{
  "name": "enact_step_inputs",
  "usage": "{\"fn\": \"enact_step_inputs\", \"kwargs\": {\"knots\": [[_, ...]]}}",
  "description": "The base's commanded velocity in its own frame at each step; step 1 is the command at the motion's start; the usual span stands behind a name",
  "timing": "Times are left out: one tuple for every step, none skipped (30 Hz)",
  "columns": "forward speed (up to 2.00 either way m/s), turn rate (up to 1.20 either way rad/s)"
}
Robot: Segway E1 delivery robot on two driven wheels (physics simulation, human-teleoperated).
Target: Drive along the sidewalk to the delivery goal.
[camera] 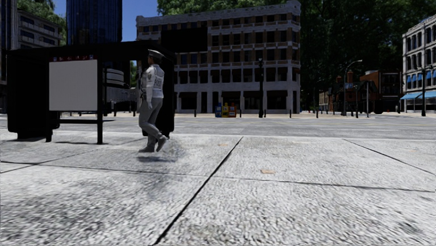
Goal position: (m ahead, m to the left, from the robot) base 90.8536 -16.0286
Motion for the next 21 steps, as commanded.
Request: {"fn": "enact_step_inputs", "kwargs": {"knots": [[1.66, 0.35], [1.61, 0.38], [1.59, 0.39], [1.57, 0.39], [1.57, 0.39], [1.55, 0.39], [1.55, 0.39], [1.55, 0.39], [1.55, 0.39], [1.54, 0.39], [1.54, 0.39], [1.54, 0.39], [1.54, 0.39], [1.54, 0.39], [1.54, 0.39], [1.54, 0.39], [1.54, 0.39], [1.54, 0.39], [1.54, 0.39], [1.54, 0.39], [1.54, 0.39]]}}
